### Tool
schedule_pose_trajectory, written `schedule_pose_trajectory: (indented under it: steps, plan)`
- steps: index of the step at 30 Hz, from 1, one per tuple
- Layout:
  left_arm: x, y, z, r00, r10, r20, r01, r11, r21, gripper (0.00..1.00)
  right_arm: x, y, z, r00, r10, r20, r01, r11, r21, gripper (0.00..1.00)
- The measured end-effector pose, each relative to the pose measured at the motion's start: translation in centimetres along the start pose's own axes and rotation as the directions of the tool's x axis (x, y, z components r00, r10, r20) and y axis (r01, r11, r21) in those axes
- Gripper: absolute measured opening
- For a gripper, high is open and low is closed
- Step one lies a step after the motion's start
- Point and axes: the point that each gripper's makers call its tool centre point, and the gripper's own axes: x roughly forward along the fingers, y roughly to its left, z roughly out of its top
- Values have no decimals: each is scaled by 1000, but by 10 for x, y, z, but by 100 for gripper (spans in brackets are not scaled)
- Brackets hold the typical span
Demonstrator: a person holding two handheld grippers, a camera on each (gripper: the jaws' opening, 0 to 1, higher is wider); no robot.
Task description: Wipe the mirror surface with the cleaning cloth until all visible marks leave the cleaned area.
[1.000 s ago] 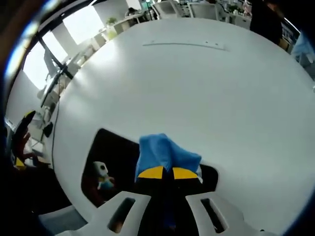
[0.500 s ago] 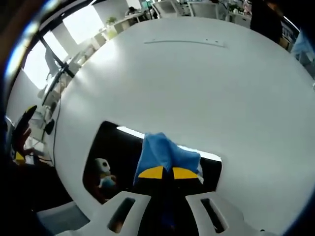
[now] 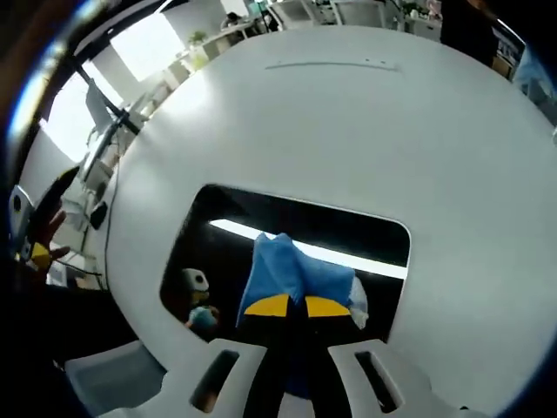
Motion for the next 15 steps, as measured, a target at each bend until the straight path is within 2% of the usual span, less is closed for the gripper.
schedule_pose_trajectory:
  steps: [15]
  plan:
    - [1, -4, -2, 1000, 1, 8, -1, 1000, -8, 100, -11, 12, -33, 1000, 26, -18, -25, 1000, 16, 0]
